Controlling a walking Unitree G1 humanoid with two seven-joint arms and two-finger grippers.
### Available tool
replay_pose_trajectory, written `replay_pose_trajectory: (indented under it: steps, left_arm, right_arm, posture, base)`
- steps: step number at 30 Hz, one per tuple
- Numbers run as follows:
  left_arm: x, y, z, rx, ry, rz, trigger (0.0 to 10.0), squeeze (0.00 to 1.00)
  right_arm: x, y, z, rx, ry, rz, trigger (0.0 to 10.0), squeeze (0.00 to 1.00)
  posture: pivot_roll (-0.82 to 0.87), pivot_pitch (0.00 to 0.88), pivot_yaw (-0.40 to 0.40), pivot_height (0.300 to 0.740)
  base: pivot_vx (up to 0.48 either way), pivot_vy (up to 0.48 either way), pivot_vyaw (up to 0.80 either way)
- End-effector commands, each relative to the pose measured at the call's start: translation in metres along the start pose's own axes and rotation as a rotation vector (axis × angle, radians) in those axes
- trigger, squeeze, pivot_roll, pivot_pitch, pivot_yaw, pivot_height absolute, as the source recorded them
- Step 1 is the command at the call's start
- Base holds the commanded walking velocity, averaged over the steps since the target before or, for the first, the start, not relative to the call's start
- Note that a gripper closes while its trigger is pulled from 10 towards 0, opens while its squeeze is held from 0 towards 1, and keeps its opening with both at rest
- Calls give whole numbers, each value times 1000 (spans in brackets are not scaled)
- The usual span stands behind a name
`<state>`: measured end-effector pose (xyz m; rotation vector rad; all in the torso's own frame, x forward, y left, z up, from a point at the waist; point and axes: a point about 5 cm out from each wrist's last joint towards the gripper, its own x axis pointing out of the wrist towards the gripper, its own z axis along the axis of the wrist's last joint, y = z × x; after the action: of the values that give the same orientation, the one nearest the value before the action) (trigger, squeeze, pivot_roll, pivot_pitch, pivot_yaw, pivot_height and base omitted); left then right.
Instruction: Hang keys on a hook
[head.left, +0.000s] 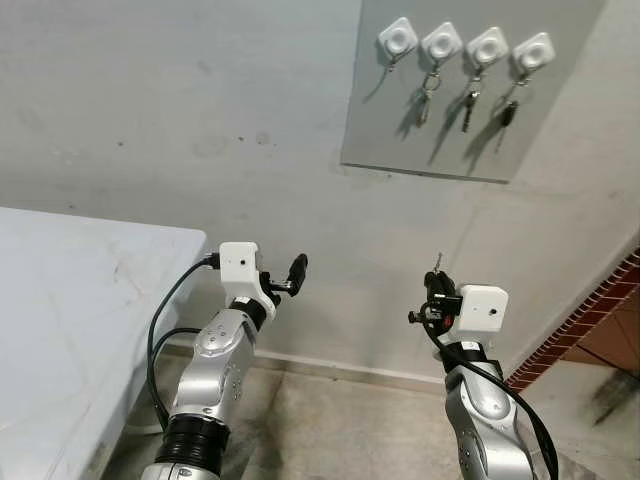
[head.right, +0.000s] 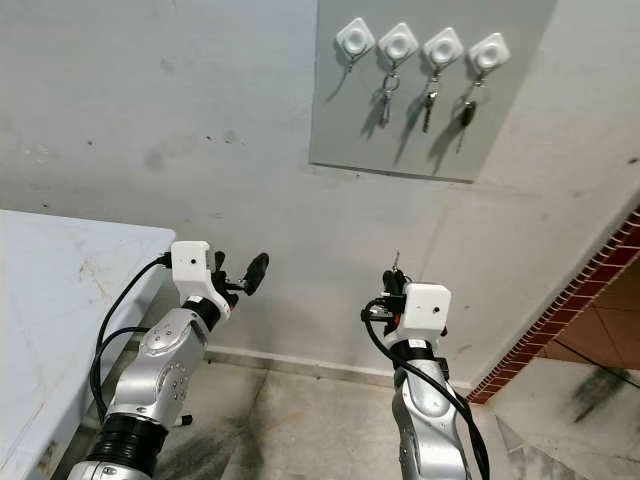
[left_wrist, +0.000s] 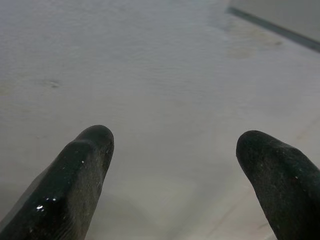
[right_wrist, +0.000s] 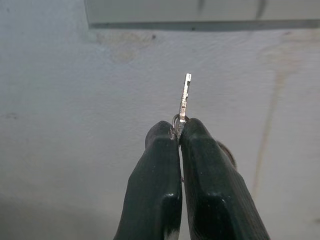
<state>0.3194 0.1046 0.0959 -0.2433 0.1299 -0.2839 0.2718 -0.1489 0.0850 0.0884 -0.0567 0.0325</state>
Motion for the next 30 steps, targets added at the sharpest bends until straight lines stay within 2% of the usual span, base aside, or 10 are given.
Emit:
replay_pose_trajectory:
  steps: [1, 11, 21, 22, 25, 26, 28, 30]
  left_arm:
    - [0, -1, 5, 5, -24, -11, 10000, 0]
    - [0, -3, 6, 11, -26, 4, 10000, 0]
    - [-1, -6, 7, 12, -45, -2, 10000, 0]
    - [-1, -7, 9, 25, -51, -13, 10000, 0]
    - [-2, -23, 19, 97, -90, -126, 10000, 0]
    - [-2, -23, 19, 97, -90, -126, 10000, 0]
    - [-2, -33, 26, 137, -115, -192, 10000, 0]
    - [-2, -39, 30, 135, -126, -230, 10000, 0]
  right_arm:
    - [2, 0, 7, -11, -32, 8, 10000, 0]
    - [2, 2, 7, -12, -30, 17, 10000, 0]
    - [2, 3, 6, -17, -24, 34, 10000, 0]
    - [2, 4, 6, -18, -22, 41, 10000, 0]
    - [5, 8, 9, -19, -22, 104, 10000, 0]
    - [5, 8, 9, -19, -22, 104, 10000, 0]
    - [8, 11, 14, -16, -40, 141, 10000, 0]
    - [11, 13, 18, -11, -53, 170, 10000, 0]
  posture:
    - [-29, 0, -26, 740]
    - [-27, 0, -27, 740]
    - [-26, 0, -28, 740]
    - [-26, 0, -28, 740]
    - [-26, 0, -31, 740]
    - [-26, 0, -31, 740]
    - [-22, 0, -36, 740]
    - [-20, 0, -38, 740]
  base:
    - [416, 0, 0]
    - [393, 0, 0]
    - [0, 0, 0]
    - [0, 0, 0]
    - [0, 0, 0]
    - [0, 0, 0]
    - [0, 0, 0]
    - [0, 0, 0]
